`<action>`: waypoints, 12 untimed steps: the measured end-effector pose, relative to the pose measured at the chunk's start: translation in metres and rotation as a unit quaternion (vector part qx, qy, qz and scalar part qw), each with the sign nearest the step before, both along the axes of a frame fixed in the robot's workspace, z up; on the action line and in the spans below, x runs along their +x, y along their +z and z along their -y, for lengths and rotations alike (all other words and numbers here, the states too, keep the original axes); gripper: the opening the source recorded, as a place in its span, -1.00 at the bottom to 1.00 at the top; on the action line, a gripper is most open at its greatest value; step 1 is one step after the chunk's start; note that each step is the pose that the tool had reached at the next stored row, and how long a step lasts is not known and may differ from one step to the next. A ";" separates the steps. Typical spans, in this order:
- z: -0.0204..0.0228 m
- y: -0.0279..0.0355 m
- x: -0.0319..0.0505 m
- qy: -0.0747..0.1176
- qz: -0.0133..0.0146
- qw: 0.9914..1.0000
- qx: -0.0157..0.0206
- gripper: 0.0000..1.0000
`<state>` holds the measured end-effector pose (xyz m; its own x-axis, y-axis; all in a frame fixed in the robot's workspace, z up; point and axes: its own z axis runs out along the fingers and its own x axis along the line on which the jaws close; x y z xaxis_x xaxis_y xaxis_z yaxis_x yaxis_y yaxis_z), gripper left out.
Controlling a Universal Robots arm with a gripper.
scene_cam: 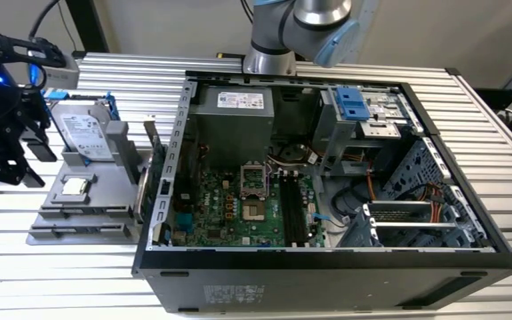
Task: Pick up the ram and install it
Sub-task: 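Pick up the ram and move it above insertion slot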
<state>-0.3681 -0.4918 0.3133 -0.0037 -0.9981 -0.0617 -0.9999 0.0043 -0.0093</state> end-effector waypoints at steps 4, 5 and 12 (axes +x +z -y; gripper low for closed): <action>-0.0003 -0.0042 0.0000 0.000 0.000 1.000 0.000 1.00; -0.0004 -0.0052 0.0000 0.000 0.000 1.000 0.000 1.00; -0.0012 -0.0124 0.0000 -0.001 0.000 1.000 0.000 1.00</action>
<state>-0.3681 -0.4907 0.3008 -0.0053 -0.9981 -0.0614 -0.9999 0.0059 -0.0093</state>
